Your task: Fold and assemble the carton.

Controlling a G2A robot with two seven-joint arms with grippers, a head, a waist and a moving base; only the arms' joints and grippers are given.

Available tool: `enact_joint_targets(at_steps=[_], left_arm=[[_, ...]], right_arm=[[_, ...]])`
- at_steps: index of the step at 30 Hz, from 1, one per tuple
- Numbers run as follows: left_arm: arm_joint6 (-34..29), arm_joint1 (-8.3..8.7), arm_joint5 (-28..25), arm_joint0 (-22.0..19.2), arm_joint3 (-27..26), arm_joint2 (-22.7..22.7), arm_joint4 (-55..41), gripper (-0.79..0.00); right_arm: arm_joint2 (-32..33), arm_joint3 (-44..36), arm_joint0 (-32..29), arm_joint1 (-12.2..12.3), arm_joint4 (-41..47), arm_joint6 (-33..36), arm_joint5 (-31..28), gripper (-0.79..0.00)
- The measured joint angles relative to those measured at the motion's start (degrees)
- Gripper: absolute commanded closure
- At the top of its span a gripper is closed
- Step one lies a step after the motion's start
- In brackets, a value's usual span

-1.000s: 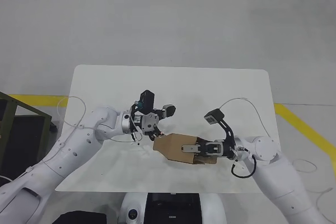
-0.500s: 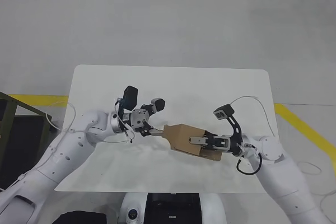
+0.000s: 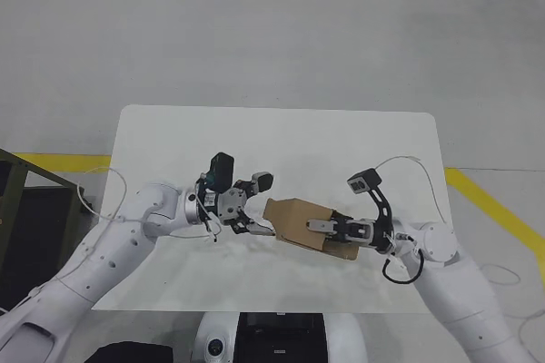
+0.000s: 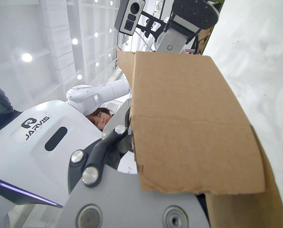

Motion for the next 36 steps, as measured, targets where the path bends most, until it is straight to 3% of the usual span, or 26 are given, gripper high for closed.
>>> enact_joint_targets(at_steps=[10,19,28,36], left_arm=[[-4.74,-1.6,0.0,-2.67,0.87,2.58,-3.37,-0.785],[-5.9,-1.97,0.0,-3.18,1.19,2.73,-5.53,-0.785],[0.7,0.3,0.0,1.76,0.21,-4.87,-5.17,-0.785],[7.32,2.6,0.0,8.64,-5.92,-12.61,0.57,-0.785]], right_arm=[[-0.1,-1.8,-0.91,0.09,-2.11,-1.19,0.3,0.0],[0.21,-1.12,-0.75,0.08,-1.66,-1.71,0.14,0.0],[1.86,0.63,-1.16,0.29,-4.26,-5.15,0.12,0.0],[1.1,0.59,-0.98,0.28,-9.02,-7.68,2.25,0.0]])
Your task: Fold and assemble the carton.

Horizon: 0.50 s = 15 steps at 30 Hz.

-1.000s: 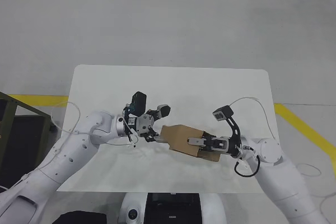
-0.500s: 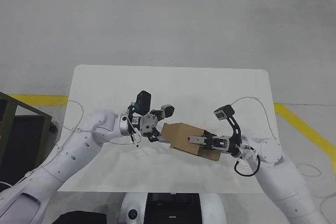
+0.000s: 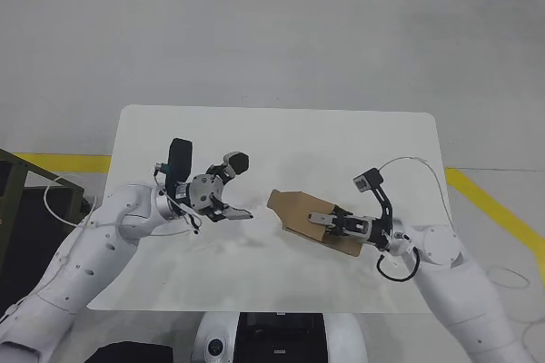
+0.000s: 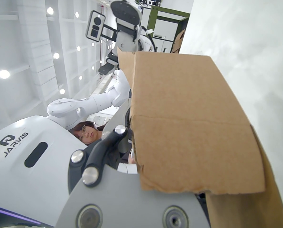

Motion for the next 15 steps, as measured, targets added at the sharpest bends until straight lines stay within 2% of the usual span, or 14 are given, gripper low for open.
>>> enact_joint_targets(at_steps=[6,15], left_arm=[[-2.42,0.07,0.63,0.28,-1.41,-0.89,2.38,-0.785],[-10.44,-0.97,6.72,-1.86,-0.74,0.58,-0.35,-0.785]], right_arm=[[-1.33,-1.49,0.09,-0.12,-3.48,-1.45,1.19,0.0],[-1.44,-4.25,-0.94,0.02,-3.5,-1.08,0.77,0.0]])
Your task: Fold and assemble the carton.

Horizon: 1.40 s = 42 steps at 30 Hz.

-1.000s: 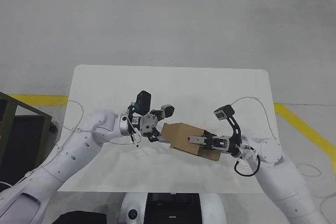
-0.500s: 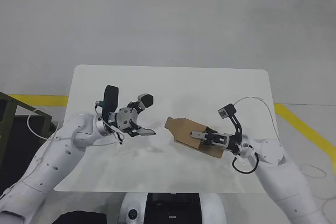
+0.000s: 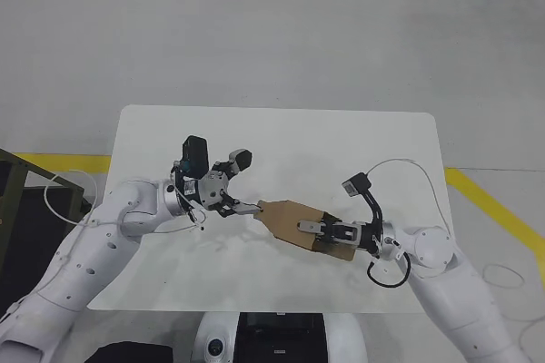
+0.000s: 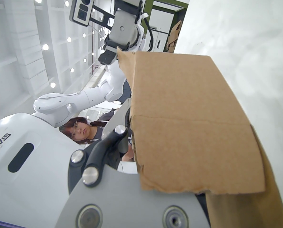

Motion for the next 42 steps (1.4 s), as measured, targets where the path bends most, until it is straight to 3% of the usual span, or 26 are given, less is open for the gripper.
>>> enact_joint_targets(at_steps=[16,42], left_arm=[[-6.62,-0.44,1.87,1.45,-1.42,-1.4,-0.48,-0.785],[-10.07,-2.23,0.74,-0.26,0.49,-0.18,-4.69,-0.785]], right_arm=[[0.4,-2.06,-0.83,0.25,0.85,0.29,-0.11,0.0],[-0.3,-3.97,-1.41,0.46,0.46,0.89,-0.19,0.0]])
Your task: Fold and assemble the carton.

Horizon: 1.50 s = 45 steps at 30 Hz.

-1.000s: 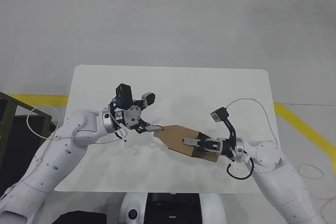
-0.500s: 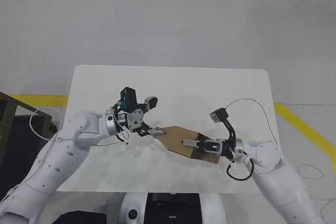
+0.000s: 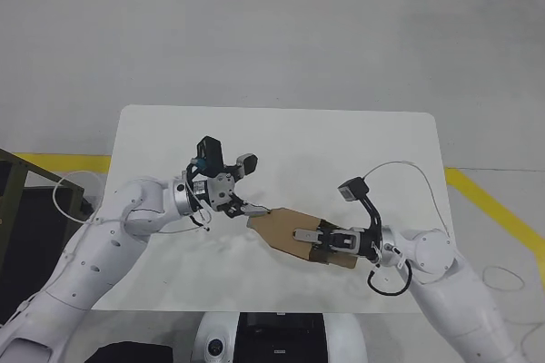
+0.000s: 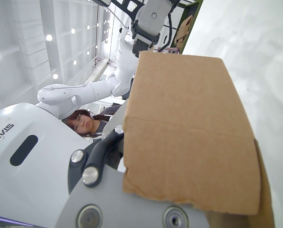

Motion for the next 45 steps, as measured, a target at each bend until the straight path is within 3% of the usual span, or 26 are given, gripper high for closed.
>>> enact_joint_targets(at_steps=[23,45], left_arm=[[-0.19,-1.4,-4.43,0.36,1.19,1.28,-0.65,-0.785],[-1.02,-2.81,-5.3,0.08,2.24,3.12,0.08,-0.785]], right_arm=[[-1.22,0.29,0.52,-0.14,2.76,0.52,-0.54,0.0],[-1.22,1.01,1.03,-0.19,7.85,3.82,-1.43,0.0]])
